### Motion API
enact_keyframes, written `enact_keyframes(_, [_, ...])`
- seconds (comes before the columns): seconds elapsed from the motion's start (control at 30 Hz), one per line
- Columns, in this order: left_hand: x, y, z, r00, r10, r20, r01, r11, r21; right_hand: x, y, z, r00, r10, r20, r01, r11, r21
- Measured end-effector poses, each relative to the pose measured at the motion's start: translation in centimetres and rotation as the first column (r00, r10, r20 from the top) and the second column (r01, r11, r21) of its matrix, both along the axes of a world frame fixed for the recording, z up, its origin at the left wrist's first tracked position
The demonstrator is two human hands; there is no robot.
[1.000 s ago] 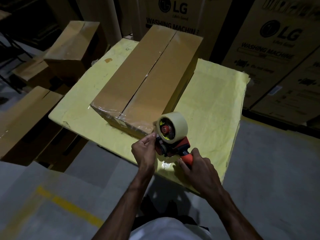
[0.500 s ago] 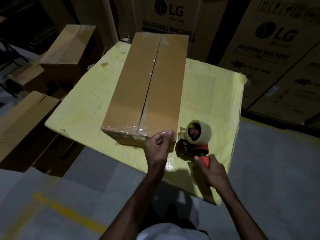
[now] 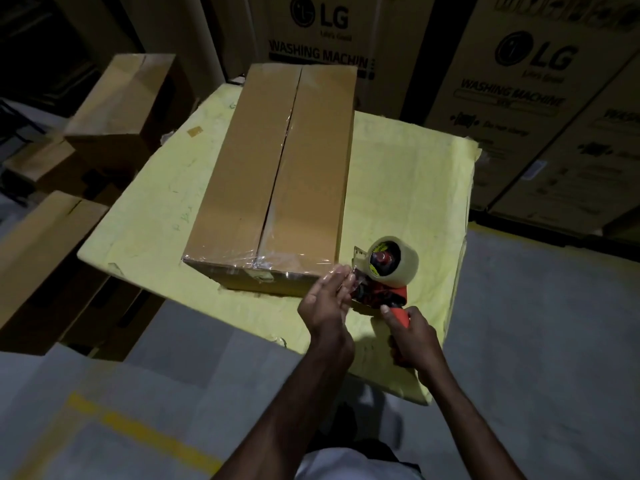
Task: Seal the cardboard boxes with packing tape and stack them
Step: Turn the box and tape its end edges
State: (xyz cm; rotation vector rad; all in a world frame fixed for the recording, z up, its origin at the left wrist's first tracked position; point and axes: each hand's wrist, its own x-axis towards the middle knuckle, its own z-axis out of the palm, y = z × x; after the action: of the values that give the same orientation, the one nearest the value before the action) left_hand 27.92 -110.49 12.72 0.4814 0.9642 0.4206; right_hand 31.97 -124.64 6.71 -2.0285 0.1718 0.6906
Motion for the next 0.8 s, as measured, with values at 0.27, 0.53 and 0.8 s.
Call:
enact_keyframes(0.27, [0.9,-1.1,-1.5,0.996,0.063,0.068,-0.044,0.966,-0.255,1.1,-1.0,0.0,0.998,0.022,0.052,-0.021,1.000,-0.008])
enact_keyframes(0.53, [1.8,-2.4,-1.8,0.991,0.137,-0.010,-0.137,0.979,-0.150,2.2,-1.2,-0.7,0.996,0.067,0.066,-0.067,0.998,-0.006])
enact_keyframes(0.8, [2.2,-3.6,-0.4,0.997,0.075,0.031,-0.062,0.949,-0.308,2.6,-1.2,-0.5,0.998,0.048,0.044,-0.050,0.998,0.039])
